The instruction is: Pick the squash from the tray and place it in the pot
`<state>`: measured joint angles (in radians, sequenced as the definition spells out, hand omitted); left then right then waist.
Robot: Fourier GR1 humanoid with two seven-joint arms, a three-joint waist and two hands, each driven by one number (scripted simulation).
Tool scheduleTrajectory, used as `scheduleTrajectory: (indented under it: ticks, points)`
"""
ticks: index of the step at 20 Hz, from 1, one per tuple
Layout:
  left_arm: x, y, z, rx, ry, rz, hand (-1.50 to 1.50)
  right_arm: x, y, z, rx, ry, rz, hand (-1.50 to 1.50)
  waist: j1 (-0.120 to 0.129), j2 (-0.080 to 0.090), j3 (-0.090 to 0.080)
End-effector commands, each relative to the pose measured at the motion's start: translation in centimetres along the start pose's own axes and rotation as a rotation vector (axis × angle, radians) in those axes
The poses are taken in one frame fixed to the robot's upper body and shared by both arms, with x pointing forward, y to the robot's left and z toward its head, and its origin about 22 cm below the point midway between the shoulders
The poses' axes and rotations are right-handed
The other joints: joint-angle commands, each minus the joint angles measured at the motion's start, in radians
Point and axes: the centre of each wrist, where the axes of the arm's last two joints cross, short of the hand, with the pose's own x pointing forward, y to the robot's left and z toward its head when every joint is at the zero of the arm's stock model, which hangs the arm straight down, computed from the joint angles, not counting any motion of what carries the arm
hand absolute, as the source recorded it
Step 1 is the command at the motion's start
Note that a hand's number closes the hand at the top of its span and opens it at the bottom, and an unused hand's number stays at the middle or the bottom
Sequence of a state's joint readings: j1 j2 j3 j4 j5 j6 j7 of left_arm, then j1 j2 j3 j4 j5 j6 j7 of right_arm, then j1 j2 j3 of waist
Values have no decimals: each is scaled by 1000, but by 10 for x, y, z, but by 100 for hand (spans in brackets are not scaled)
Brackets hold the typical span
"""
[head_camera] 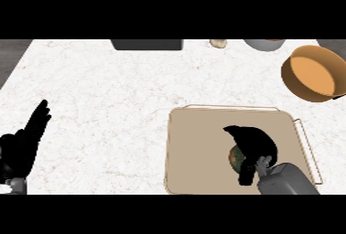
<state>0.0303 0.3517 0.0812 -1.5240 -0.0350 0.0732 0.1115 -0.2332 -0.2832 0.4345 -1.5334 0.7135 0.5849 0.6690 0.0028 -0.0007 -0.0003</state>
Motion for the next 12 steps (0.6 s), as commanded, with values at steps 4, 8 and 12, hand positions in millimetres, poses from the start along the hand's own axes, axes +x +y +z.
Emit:
scheduleTrajectory:
  ticks: [4,8,12]
  points:
    - [20,-4,13,0,1,-2,0,-16,-8,-4,10,-79,58,150,2,0,1]
    - [-9,-9,8,-1,5,-1,0,-10,21,3,-12,-85,42,150,-3,0,0]
    - [13,9,4,-8,5,-2,0,14,-17,-5,-62,-54,0,150,2,0,0]
